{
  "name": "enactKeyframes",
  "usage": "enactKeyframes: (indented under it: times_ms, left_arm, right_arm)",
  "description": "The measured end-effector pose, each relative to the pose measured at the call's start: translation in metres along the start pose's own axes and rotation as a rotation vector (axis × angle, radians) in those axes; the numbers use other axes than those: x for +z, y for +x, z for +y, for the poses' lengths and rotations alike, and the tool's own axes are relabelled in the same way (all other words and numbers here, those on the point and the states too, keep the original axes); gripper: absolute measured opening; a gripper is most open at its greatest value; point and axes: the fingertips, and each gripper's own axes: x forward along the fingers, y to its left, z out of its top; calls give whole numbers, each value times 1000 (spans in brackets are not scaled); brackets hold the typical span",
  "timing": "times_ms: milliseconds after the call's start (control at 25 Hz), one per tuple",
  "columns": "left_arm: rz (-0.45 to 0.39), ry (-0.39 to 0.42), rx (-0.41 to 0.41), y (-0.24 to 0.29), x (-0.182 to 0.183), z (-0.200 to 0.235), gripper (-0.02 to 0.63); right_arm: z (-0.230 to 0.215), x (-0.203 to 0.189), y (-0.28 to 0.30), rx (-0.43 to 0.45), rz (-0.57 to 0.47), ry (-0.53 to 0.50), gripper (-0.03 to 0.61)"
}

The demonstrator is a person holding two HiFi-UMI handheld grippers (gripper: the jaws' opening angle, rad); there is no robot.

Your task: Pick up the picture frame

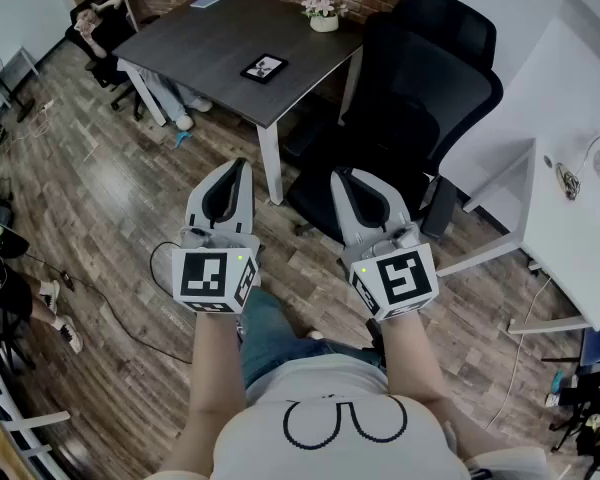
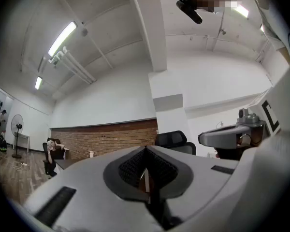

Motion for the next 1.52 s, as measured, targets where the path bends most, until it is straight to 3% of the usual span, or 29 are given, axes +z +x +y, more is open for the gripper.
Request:
enactKeyframes:
  times_ms: [200, 960, 1520]
  left_arm:
    - [8, 12, -9, 26, -9, 38, -2]
    - [12, 8, -120, 183, -39, 269, -2]
    - [83, -88, -158, 242, -95, 323, -2]
  right_arm:
    - [-3, -10, 46, -14, 10, 10, -3]
    - [4, -34, 321, -115, 14, 18, -3]
    - [-23, -88, 393, -179, 110, 87, -3]
